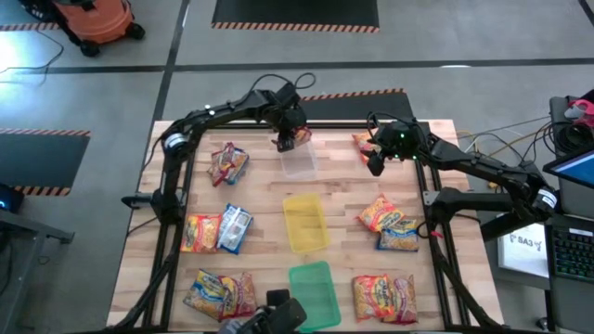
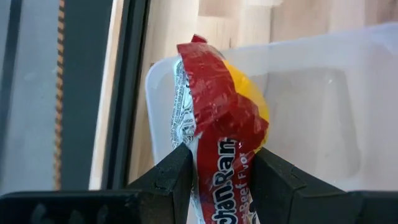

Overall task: Sort Maruchan noodles
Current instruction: Put the red noodle pack into the transparent bin

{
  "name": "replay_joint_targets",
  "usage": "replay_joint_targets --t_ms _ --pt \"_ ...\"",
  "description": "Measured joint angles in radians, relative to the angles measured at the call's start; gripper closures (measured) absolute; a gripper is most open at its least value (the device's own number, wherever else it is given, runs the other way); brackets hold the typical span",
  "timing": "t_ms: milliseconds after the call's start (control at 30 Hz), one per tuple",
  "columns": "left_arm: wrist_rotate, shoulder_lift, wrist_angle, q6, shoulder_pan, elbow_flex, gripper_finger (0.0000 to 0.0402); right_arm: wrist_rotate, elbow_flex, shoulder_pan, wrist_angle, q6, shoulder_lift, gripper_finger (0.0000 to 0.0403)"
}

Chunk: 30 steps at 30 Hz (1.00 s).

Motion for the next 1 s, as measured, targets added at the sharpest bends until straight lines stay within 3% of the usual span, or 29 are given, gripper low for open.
replay_joint_targets --t_ms 67,367,567,1000 --pt "-0.038 0.002 -0.043 0.007 -0.001 0.036 0.0287 0.000 -0.006 0.000 0.001 0.000 0.000 0.0188" --pt "-0.039 0.011 -0.145 -0.019 0.000 0.177 0.0287 0.000 -0.046 0.000 0.001 -0.001 0.000 0.0188" --pt "-0.038 0.039 -0.205 -0.026 -0.002 0.180 0.0287 0.017 -0.051 0.000 0.009 -0.004 0.000 0.0188" --pt "-0.052 0.133 -0.178 -0.026 -0.002 0.184 0.0283 0.017 -0.051 0.000 0.031 -0.001 0.000 0.0188"
